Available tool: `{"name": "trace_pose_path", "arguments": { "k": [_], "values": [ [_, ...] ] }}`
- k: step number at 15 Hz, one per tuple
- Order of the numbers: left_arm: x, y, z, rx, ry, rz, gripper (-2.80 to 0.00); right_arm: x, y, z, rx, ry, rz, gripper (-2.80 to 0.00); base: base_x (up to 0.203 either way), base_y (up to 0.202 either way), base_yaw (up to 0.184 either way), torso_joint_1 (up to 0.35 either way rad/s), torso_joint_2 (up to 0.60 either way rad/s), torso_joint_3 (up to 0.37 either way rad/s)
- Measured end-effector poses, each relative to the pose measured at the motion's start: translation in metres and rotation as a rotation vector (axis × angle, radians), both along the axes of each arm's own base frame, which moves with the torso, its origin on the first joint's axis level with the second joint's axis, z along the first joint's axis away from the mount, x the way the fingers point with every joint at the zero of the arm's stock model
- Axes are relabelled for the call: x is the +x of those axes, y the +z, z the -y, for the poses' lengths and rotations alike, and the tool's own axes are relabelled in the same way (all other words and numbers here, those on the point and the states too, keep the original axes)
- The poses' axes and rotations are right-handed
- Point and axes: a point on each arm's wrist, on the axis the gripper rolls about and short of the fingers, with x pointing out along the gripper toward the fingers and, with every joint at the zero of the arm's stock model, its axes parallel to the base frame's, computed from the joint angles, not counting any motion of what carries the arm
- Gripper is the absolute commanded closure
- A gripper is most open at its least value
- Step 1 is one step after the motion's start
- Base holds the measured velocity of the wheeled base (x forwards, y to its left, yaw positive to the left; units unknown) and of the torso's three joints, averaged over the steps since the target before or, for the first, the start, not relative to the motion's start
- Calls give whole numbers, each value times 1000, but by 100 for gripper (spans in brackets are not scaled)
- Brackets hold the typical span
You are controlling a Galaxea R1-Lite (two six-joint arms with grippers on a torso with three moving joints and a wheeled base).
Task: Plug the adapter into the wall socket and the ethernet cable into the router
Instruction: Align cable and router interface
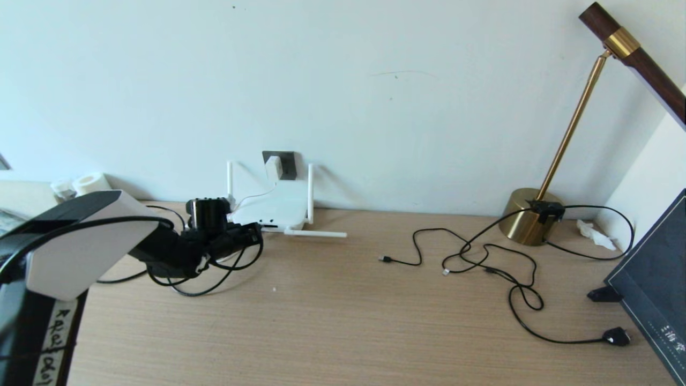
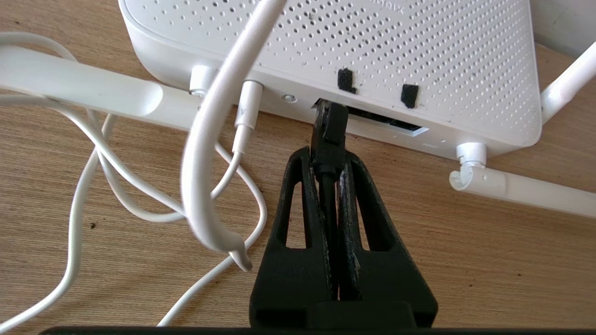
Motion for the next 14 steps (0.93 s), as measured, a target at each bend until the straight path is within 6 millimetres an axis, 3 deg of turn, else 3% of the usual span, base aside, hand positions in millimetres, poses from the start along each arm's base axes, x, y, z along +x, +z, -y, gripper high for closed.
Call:
{"name": "trace_pose_path", "arguments": {
  "k": [14],
  "values": [
    [0, -6, 0, 2, 1, -15, 0, 0, 0, 0, 0, 0, 0, -280, 0, 0, 0, 0, 0, 0]
  ]
}}
